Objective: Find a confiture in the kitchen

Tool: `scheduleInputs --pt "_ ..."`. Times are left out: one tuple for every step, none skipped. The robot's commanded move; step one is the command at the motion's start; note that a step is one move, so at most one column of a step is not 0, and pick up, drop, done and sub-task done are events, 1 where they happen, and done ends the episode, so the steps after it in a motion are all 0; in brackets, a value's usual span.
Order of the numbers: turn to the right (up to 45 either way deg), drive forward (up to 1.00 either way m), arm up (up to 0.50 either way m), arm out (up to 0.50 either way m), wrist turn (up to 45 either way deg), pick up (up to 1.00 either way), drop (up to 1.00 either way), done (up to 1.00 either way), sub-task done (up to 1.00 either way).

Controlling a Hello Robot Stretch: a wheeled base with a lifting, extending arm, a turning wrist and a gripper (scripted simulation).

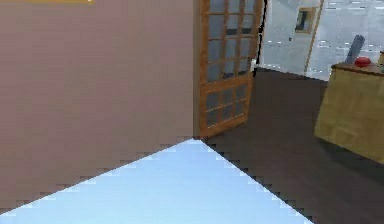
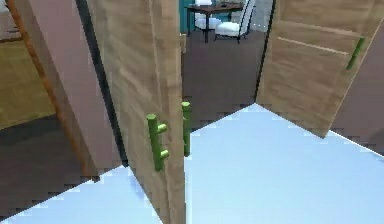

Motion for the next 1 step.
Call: scheduleInputs --pt "0.0 0.25 0.0 0.0 0.0 0.0 0.0 0.0 0.0"
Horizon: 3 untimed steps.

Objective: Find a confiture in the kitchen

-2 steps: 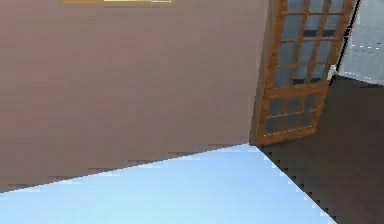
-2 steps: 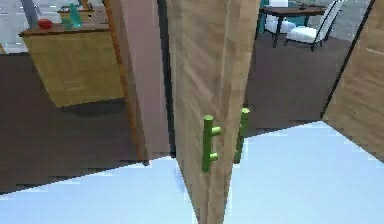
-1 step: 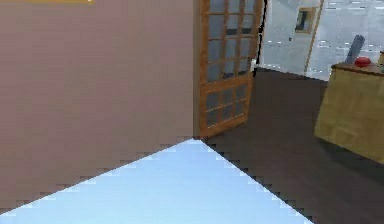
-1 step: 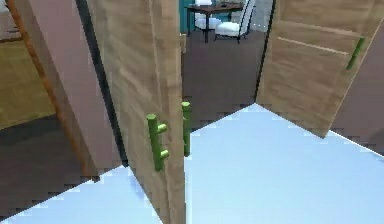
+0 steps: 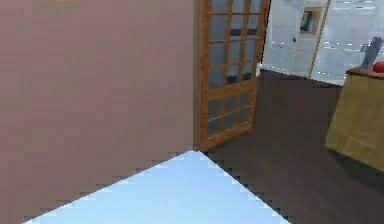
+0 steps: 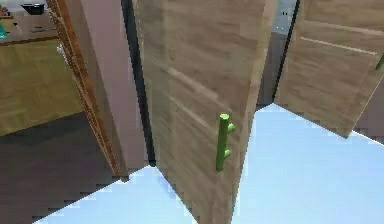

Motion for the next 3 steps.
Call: scheduleInputs --pt "27.0 0.0 0.0 0.0 0.0 0.0 0.0 0.0 0.0" --pt "0.0 1.0 0.0 0.0 0.0 0.0 0.0 0.0 0.0" --pt "3.0 0.0 0.0 0.0 0.0 0.0 0.0 0.0 0.0"
